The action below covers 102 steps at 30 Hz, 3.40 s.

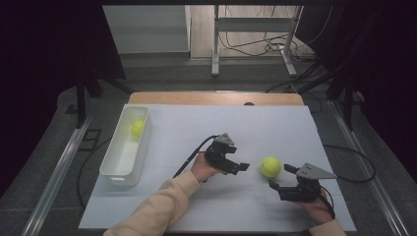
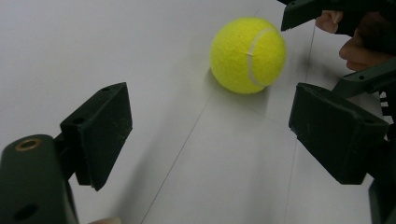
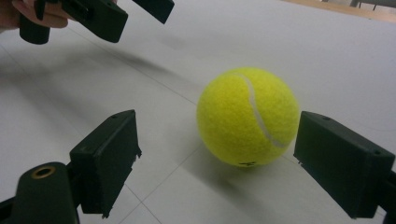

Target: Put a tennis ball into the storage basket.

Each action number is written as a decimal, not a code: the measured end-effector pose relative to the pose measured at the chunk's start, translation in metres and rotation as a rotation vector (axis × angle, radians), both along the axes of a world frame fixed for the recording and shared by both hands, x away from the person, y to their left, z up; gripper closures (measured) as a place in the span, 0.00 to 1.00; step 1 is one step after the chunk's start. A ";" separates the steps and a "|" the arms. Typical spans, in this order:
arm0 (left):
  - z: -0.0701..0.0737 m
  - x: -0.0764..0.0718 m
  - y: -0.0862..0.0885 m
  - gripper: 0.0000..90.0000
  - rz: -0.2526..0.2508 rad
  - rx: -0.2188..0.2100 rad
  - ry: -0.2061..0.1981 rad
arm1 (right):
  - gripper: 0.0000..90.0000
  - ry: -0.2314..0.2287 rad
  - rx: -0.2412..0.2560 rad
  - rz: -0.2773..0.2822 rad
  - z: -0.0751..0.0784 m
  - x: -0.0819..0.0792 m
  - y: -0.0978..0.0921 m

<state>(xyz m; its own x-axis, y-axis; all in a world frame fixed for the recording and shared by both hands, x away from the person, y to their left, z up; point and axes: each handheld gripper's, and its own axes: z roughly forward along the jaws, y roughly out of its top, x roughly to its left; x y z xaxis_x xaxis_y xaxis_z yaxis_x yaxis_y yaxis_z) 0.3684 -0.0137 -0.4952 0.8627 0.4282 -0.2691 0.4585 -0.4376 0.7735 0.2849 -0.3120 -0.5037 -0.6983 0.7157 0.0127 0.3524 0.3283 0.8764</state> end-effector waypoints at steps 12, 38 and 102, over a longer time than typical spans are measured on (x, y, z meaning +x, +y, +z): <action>-0.004 0.002 -0.011 0.16 -0.016 -0.002 0.005 | 0.16 -0.002 0.004 -0.011 0.000 0.000 -0.001; -0.014 0.004 -0.043 0.16 -0.051 0.006 0.019 | 0.16 -0.013 0.022 -0.023 0.002 0.000 -0.003; -0.025 0.015 -0.102 0.29 -0.142 0.038 0.006 | 0.17 -0.023 0.095 -0.057 0.007 -0.001 -0.009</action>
<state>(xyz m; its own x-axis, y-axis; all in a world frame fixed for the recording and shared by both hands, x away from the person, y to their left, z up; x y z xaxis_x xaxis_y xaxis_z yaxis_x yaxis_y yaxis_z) 0.3836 -0.1161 -0.5201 0.9136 0.3118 -0.2609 0.3948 -0.5272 0.7525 0.2838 -0.3210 -0.4967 -0.6572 0.7508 0.0668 0.3476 0.2232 0.9107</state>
